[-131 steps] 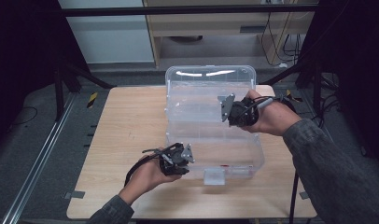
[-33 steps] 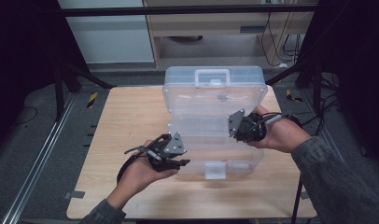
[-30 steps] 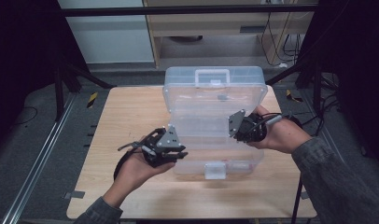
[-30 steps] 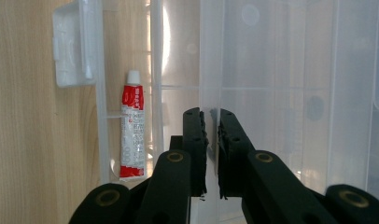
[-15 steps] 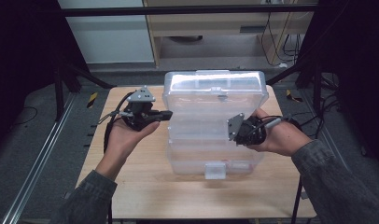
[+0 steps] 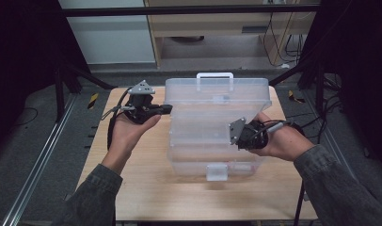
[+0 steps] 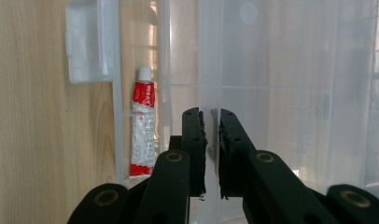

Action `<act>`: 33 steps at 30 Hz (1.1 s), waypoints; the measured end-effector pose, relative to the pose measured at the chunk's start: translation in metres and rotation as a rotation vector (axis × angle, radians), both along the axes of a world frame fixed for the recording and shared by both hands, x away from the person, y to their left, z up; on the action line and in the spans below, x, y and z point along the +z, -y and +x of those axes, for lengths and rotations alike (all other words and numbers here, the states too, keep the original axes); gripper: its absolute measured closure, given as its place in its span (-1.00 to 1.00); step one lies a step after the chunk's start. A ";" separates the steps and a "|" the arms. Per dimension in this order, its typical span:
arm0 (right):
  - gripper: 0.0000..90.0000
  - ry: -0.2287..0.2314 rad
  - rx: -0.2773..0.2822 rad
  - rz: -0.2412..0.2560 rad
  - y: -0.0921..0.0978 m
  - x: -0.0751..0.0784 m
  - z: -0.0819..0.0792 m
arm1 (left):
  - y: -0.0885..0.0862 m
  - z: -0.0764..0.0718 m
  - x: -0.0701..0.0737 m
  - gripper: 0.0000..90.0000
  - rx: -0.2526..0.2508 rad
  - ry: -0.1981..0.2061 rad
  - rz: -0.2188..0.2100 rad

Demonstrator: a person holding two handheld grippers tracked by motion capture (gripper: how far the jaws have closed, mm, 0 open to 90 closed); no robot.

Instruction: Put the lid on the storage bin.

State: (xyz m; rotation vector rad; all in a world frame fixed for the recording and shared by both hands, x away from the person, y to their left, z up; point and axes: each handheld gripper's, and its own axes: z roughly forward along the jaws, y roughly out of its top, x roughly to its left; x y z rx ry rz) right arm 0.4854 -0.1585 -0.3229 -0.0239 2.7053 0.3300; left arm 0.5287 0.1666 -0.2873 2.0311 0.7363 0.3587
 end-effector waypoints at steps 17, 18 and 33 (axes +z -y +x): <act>0.61 0.009 -0.001 0.086 0.006 -0.010 -0.013 | -0.005 -0.019 -0.017 1.00 -0.024 -0.019 0.009; 0.56 0.011 -0.001 0.102 0.007 -0.010 -0.015 | -0.005 -0.021 -0.018 1.00 -0.025 -0.018 0.009; -0.08 0.070 -0.130 0.229 0.033 -0.016 -0.039 | -0.007 -0.037 -0.037 1.00 -0.051 -0.033 0.001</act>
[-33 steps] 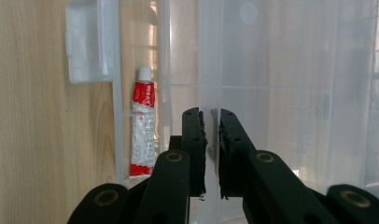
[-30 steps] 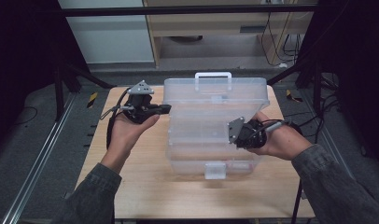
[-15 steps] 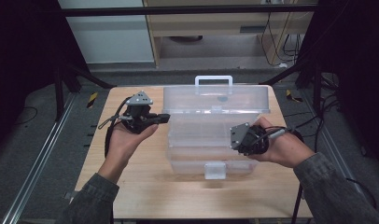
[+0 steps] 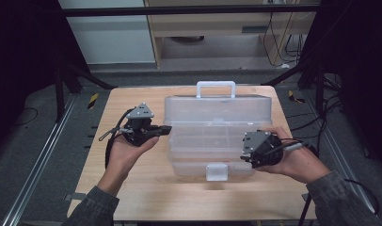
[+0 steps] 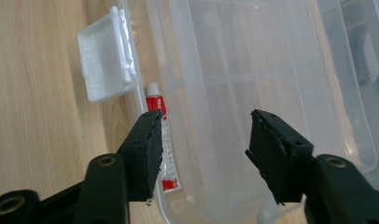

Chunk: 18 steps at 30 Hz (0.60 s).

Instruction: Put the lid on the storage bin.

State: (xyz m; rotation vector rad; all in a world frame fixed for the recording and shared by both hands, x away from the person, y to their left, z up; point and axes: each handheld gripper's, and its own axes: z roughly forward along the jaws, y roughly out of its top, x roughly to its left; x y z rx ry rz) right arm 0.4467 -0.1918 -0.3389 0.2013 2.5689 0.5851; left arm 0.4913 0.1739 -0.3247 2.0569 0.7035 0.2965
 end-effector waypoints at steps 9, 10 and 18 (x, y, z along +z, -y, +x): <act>-0.28 0.018 -0.059 0.014 0.020 0.001 -0.015 | 0.001 -0.006 -0.011 0.99 -0.011 -0.006 0.012; -0.29 0.020 -0.062 0.014 0.022 0.001 -0.016 | 0.001 -0.006 -0.011 1.00 -0.011 -0.006 0.012; -0.38 0.002 -0.122 0.008 0.041 -0.001 -0.022 | 0.002 -0.014 -0.020 1.00 -0.010 0.012 0.020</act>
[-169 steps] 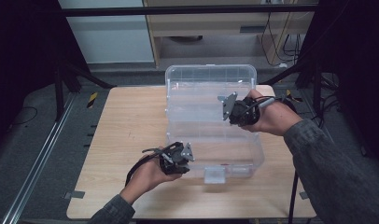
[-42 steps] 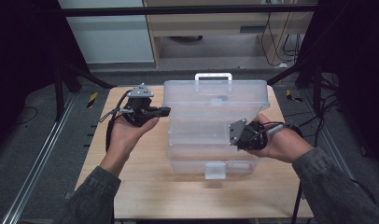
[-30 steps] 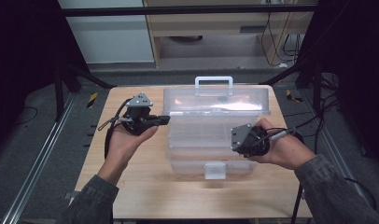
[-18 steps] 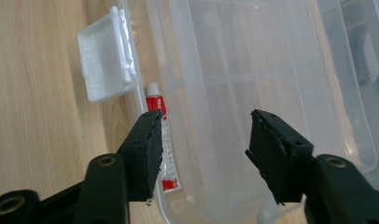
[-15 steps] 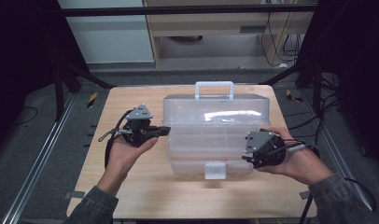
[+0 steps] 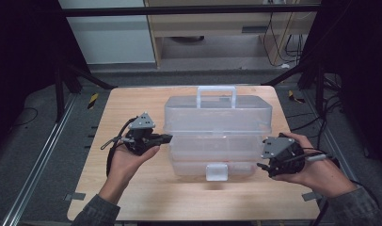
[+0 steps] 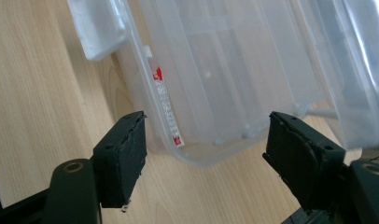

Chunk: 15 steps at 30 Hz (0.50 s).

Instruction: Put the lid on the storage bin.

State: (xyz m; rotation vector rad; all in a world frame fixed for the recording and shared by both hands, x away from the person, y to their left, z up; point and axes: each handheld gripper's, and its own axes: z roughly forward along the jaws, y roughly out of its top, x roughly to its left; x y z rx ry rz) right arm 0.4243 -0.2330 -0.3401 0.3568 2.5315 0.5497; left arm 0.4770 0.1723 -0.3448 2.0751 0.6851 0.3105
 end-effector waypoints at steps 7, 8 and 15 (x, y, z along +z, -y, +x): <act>-0.42 -0.004 -0.046 0.007 0.014 -0.006 -0.002 | 0.001 -0.006 -0.007 0.99 -0.004 0.006 0.010; -0.43 -0.008 -0.049 0.012 0.015 -0.007 -0.003 | 0.001 -0.007 -0.008 0.99 -0.003 0.006 0.006; -0.44 -0.008 -0.076 0.009 0.023 -0.011 -0.004 | -0.001 -0.011 -0.014 0.99 -0.003 0.002 -0.003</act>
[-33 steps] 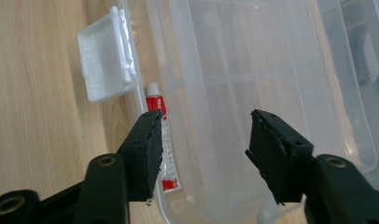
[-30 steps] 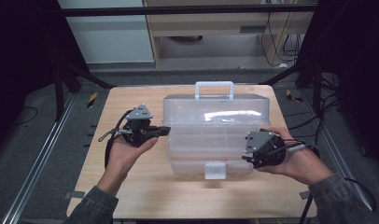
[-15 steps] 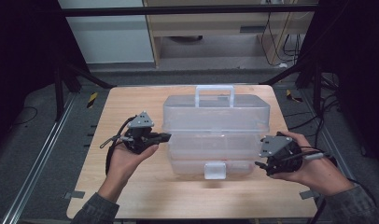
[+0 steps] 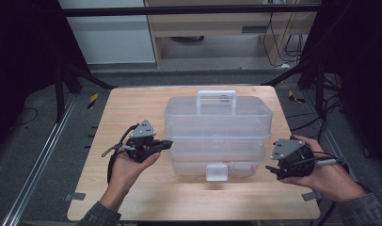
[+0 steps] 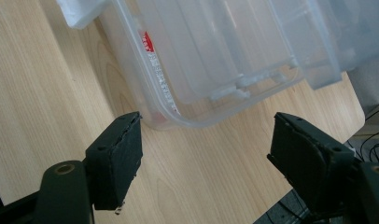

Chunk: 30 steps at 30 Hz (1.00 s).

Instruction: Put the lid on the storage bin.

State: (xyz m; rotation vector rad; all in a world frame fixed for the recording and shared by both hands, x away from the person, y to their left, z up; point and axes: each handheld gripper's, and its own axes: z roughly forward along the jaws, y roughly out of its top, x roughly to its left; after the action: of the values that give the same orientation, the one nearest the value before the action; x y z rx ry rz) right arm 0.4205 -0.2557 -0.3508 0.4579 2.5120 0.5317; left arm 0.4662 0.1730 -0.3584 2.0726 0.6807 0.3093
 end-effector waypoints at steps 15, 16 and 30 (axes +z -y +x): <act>-0.46 -0.003 -0.043 0.018 0.015 -0.006 -0.004 | -0.012 0.001 -0.008 0.99 0.046 -0.006 -0.027; -0.46 -0.003 -0.047 0.017 0.016 -0.007 -0.004 | -0.013 0.001 -0.009 0.99 0.048 -0.008 -0.028; -0.47 -0.004 -0.080 0.031 0.025 -0.015 -0.006 | -0.020 -0.001 -0.020 0.99 0.053 -0.019 -0.033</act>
State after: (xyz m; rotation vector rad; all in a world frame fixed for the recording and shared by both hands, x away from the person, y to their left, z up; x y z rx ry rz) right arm 0.4150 -0.2807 -0.3663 0.5688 2.4812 0.5396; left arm 0.4653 0.1933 -0.3783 2.0314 0.7484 0.3071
